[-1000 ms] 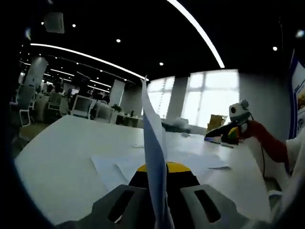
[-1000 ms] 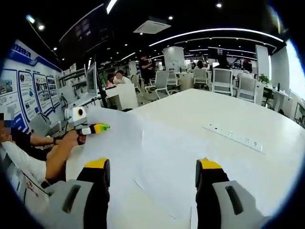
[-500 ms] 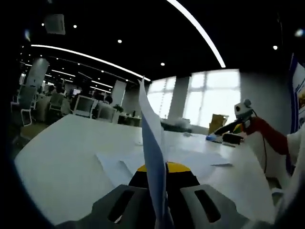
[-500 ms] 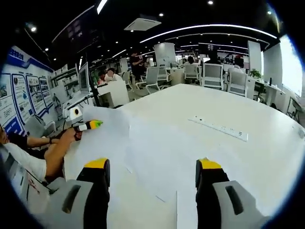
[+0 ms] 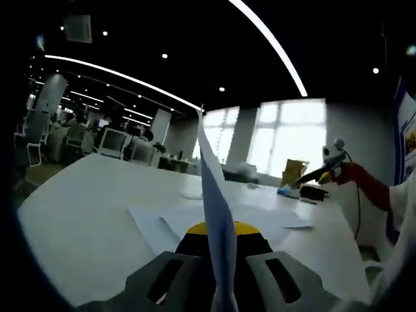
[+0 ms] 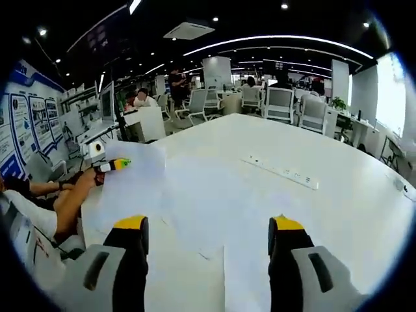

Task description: Organize the stack of printing papers by aligning and flattening the scattered papers on the table

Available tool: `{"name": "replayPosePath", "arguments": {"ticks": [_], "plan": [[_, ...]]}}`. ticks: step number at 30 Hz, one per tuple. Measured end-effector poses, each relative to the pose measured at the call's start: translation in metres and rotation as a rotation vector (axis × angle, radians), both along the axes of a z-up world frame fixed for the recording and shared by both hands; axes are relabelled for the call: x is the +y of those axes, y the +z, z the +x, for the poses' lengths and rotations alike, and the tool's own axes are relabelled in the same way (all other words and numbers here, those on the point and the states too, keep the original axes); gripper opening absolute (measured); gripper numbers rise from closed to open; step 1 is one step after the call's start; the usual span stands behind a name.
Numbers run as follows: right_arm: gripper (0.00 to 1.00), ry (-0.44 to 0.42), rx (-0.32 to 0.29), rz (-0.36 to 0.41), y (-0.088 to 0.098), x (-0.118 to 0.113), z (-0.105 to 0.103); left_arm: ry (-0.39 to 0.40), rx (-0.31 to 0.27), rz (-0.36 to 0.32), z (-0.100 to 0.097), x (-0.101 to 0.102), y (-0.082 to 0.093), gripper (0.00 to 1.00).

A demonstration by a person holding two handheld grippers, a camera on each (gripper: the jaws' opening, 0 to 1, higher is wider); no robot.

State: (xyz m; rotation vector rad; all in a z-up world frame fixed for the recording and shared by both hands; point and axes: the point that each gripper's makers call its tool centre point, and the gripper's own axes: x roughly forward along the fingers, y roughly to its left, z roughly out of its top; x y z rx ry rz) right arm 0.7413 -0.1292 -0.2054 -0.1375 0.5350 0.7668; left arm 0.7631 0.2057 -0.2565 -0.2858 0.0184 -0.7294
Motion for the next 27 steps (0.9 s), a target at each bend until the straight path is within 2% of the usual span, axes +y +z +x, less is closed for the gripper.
{"name": "replayPosePath", "arguments": {"ticks": [5,10,13,16,21,27], "plan": [[0.76,-0.022,-0.034,0.011,0.005,-0.012,-0.006,-0.012,0.001,0.012,-0.003,-0.004,-0.002,0.06],[0.76,-0.036,-0.050,0.015,0.004,-0.023,-0.020,-0.023,-0.002,0.014,-0.004,-0.007,-0.001,0.06],[0.80,-0.048,-0.068,0.013,0.004,-0.030,-0.024,-0.023,-0.003,0.010,-0.004,-0.007,0.000,0.06],[0.83,-0.076,-0.110,0.015,0.006,-0.040,-0.028,-0.022,-0.005,0.006,-0.004,-0.007,0.000,0.06],[0.85,-0.109,-0.156,0.064,0.009,-0.051,-0.034,-0.017,-0.014,-0.006,-0.005,-0.006,0.004,0.06],[0.89,-0.183,-0.223,0.064,0.006,-0.067,-0.042,-0.011,-0.018,-0.016,-0.005,-0.004,0.006,0.06]]}}
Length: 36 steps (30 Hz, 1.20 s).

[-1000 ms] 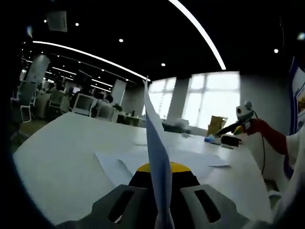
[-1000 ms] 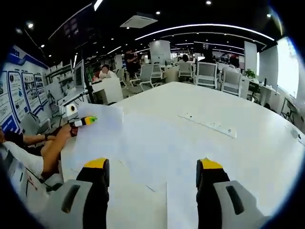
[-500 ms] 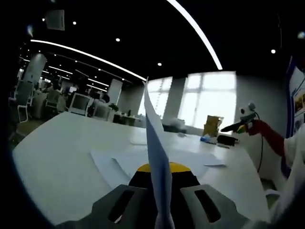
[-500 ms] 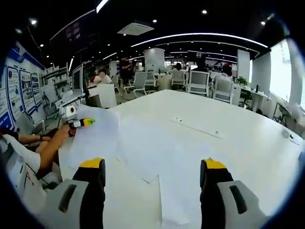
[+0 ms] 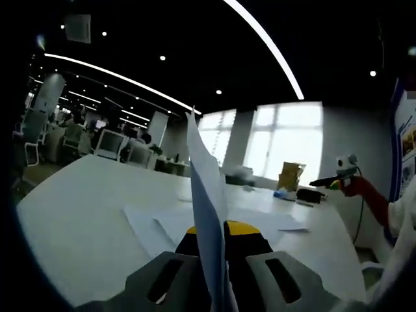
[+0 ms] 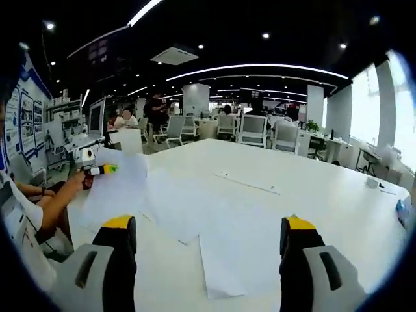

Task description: Organize the stack of printing papers by aligning and flattening the scattered papers on the table

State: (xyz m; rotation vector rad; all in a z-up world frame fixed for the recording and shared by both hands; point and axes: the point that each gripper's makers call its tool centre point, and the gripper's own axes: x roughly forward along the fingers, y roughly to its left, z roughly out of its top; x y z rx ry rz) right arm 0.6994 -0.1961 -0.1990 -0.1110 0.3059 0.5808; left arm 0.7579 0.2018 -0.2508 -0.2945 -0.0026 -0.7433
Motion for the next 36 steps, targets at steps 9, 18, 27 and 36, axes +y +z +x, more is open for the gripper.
{"name": "replayPosePath", "arguments": {"ticks": [9,18,27,36], "plan": [[0.89,-0.064,-0.017,0.129,-0.004,-0.019,-0.009,-0.001,0.002,-0.007,-0.002,-0.002,0.000,0.06],[0.89,-0.081,0.019,0.106,-0.014,-0.028,-0.012,0.004,0.002,-0.012,-0.001,-0.001,0.001,0.06],[0.88,-0.071,0.033,0.096,-0.014,-0.025,-0.011,0.004,-0.002,-0.020,0.000,0.001,0.002,0.06],[0.90,-0.091,0.014,0.070,-0.011,-0.027,-0.006,0.004,-0.005,-0.020,0.000,0.002,0.002,0.06]]}}
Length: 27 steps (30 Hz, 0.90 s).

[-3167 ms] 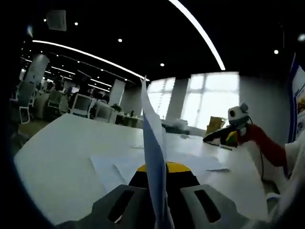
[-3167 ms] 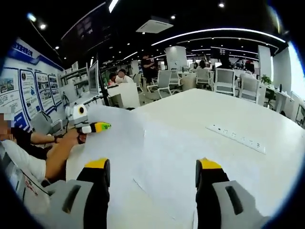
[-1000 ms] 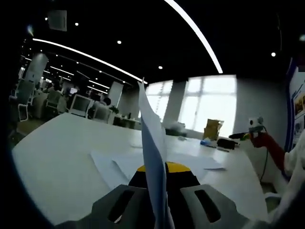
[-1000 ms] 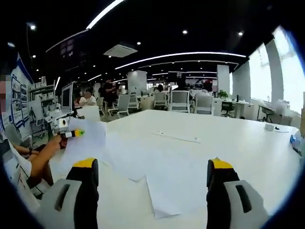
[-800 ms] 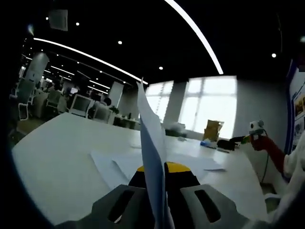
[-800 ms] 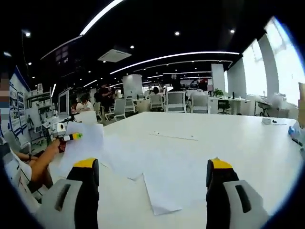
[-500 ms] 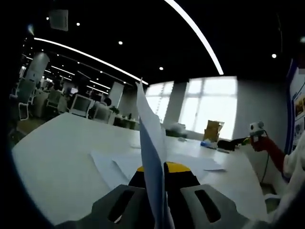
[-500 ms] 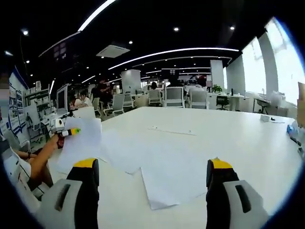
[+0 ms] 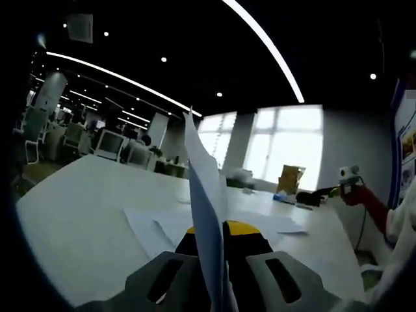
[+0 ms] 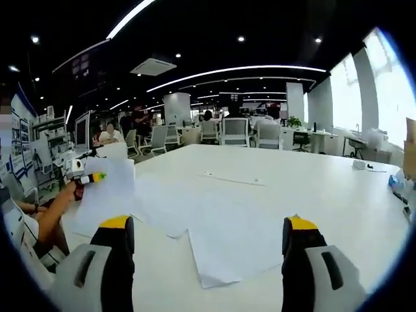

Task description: Organize the stack of printing papers by aligning and flattening the scattered papers on the table

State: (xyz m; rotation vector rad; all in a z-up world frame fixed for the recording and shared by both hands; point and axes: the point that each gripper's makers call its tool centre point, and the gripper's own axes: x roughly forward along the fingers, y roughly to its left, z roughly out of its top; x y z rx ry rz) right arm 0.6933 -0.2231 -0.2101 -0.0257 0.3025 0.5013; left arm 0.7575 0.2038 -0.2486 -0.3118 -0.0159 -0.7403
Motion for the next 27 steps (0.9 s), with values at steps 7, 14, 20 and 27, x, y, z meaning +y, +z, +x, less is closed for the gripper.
{"name": "replayPosePath", "arguments": {"ticks": [7,14,20,27], "plan": [[0.90,0.004,0.013,-0.036,-0.008,0.004,0.004,-0.002,-0.010,-0.002,-0.002,-0.001,0.002,0.06],[0.90,0.025,-0.043,-0.058,-0.001,0.009,0.009,0.000,-0.010,-0.007,-0.001,0.000,0.002,0.06],[0.87,0.022,-0.018,-0.045,-0.001,0.008,0.010,0.005,-0.008,-0.005,0.000,0.001,0.001,0.06],[0.90,-0.020,0.003,-0.086,-0.009,0.001,0.014,0.010,-0.008,-0.004,0.001,0.001,0.001,0.06]]}}
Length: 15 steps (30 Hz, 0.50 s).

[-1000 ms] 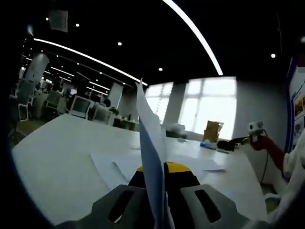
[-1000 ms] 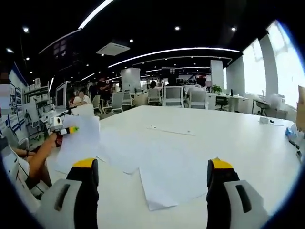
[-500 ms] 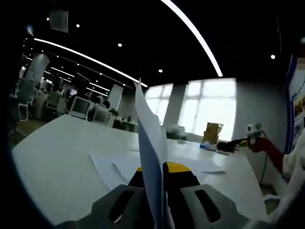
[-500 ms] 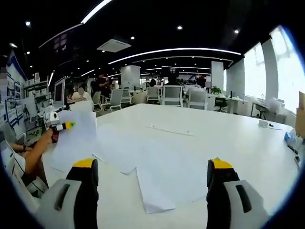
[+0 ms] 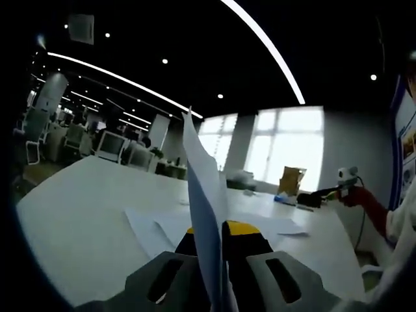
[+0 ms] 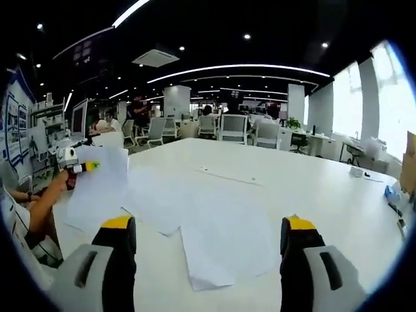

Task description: Organize the stack of printing papers by aligning and flattening the scattered papers on the table

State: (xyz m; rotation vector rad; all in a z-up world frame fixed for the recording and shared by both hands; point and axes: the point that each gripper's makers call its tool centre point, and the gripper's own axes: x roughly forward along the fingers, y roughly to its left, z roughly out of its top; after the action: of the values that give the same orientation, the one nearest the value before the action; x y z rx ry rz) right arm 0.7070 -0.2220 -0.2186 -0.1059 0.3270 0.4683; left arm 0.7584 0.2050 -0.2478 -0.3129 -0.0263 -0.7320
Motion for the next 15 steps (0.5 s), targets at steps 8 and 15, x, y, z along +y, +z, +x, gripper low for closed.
{"name": "replayPosePath", "arguments": {"ticks": [8,15], "plan": [[0.90,0.043,0.009,-0.033,-0.004,0.009,0.001,0.002,-0.008,0.012,0.001,0.000,0.000,0.06],[0.90,0.073,0.025,-0.039,-0.006,0.020,0.004,0.000,-0.008,0.008,0.001,0.001,0.001,0.06]]}}
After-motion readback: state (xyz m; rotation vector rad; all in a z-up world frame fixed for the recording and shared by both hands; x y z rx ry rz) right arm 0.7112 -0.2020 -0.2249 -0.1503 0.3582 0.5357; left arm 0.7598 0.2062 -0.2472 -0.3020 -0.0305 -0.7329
